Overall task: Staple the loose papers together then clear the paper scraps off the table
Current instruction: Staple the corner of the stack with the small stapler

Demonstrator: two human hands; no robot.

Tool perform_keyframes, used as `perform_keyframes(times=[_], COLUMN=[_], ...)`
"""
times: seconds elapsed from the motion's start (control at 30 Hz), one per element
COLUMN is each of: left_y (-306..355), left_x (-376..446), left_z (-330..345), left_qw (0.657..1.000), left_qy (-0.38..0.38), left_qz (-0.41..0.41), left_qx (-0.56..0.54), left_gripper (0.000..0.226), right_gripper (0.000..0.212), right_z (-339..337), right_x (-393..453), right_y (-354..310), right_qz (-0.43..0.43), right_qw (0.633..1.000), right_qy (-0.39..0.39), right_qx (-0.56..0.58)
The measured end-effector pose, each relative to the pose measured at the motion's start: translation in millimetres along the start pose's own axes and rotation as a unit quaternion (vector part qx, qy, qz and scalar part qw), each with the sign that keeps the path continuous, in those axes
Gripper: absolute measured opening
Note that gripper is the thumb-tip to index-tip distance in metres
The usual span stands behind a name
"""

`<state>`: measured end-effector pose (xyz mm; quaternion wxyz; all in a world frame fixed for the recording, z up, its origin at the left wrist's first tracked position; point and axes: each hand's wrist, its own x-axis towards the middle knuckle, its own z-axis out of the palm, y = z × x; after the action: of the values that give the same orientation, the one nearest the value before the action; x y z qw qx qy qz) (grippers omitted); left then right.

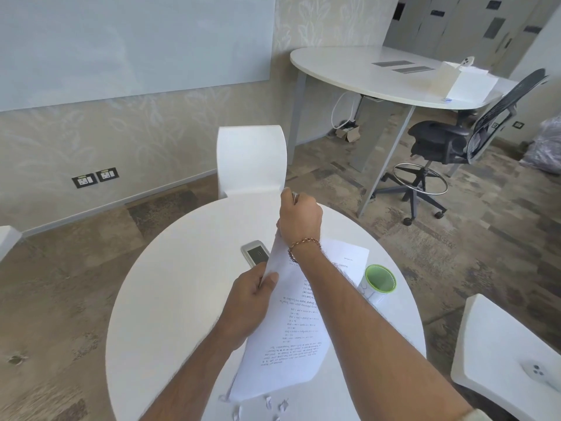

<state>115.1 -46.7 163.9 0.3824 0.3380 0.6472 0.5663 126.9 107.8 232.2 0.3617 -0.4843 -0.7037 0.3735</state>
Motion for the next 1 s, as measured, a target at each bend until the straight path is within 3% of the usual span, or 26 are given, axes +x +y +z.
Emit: perform_keyframes(times=[0.37, 0.53, 0.8, 1.0], left_y=[-4.0, -2.9, -8.7, -13.5], left_x=[5.4, 6.1, 7.6, 8.1], left_z=[1.8, -0.5, -3.7, -18.4], left_qw=[1.000, 1.000, 0.998, 0.995], left_qy=[0.001, -0.008, 0.009, 0.055], left_qz=[0.010, -0.008, -0.046, -0.066], left_qx=[0.018, -0.007, -0.052, -0.046], left_gripper=[0.033, 0.027, 0.025, 0.026], right_gripper=[0.048, 0.058, 0.051, 0.035], right_z=[0.4, -0.2, -20.8, -35.0], right_x=[-3.1, 4.9, 23.3, 47.2], right_y=[0.9, 7.1, 9.6, 40.2], right_qz=[-0.015, 0.072, 0.144, 0.234], right_qw=[0.998, 0.994, 0.980, 0.932], right_qy=[0.039, -0.004, -0.016, -0.009], right_qx=[0.036, 0.083, 0.133, 0.276])
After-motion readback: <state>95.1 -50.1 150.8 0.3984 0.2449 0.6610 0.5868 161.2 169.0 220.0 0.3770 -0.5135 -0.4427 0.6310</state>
